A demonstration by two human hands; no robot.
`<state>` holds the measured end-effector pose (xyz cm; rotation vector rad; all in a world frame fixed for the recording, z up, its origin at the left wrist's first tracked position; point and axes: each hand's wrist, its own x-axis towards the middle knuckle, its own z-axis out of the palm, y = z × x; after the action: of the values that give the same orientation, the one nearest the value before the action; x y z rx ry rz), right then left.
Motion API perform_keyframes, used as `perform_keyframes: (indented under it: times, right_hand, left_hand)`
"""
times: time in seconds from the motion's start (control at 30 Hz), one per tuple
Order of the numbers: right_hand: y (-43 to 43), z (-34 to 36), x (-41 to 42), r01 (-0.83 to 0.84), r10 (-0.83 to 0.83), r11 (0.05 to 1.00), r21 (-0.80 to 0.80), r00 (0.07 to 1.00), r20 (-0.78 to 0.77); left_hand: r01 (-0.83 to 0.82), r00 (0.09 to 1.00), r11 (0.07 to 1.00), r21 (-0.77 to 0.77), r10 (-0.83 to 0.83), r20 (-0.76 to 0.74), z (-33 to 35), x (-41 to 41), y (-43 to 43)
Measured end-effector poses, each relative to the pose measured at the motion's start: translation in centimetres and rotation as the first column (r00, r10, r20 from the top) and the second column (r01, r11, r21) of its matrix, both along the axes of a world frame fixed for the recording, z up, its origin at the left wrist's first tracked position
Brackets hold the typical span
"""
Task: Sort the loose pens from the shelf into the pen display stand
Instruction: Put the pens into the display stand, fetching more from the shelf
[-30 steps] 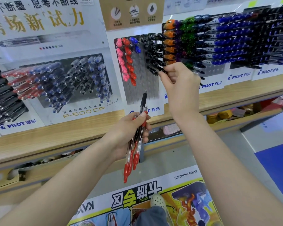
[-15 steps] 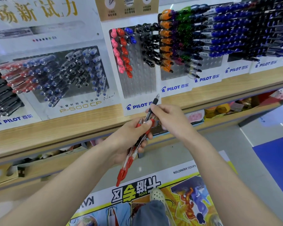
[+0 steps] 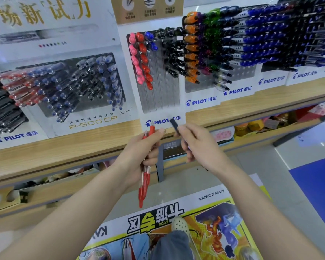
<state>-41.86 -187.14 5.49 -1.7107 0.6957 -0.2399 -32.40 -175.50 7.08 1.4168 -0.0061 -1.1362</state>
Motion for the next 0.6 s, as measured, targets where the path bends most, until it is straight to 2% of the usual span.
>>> perform_keyframes:
  times: [0.1, 0.2, 0.4, 0.5, 0.6]
  right_hand:
    - [0.4, -0.7, -0.1, -0.139, 0.129, 0.984, -0.114, 0.988, -0.09]
    - [0.4, -0.8, -0.1, -0.177, 0.162, 0.974, -0.145, 0.981, -0.109]
    - [-0.6, -0.4, -1.7, -0.183, 0.175, 0.982, -0.04, 0.971, -0.163]
    - [-1.6, -0.8, -2.6, -0.084, 0.074, 0.994, -0.064, 0.987, -0.141]
    - [-1.7, -0.4, -2.7, 0.138, -0.146, 0.974, -0.181, 0.989, -0.03]
  left_hand:
    - [-0.094, 0.995, 0.994, -0.048, 0.092, -0.037, 0.3, -0.3, -0.9]
    - [-0.158, 0.986, 0.985, -0.062, 0.155, -0.061, 0.3, -0.4, -1.4]
    - [-0.221, 0.975, 0.968, -0.116, 0.22, -0.023, 0.7, 0.1, -1.5]
    - [-0.236, 0.971, 0.964, -0.126, 0.238, 0.002, 1.1, 0.4, -1.7]
    - [-0.27, 0.963, 0.956, -0.111, 0.265, -0.055, 1.5, 0.5, -2.0]
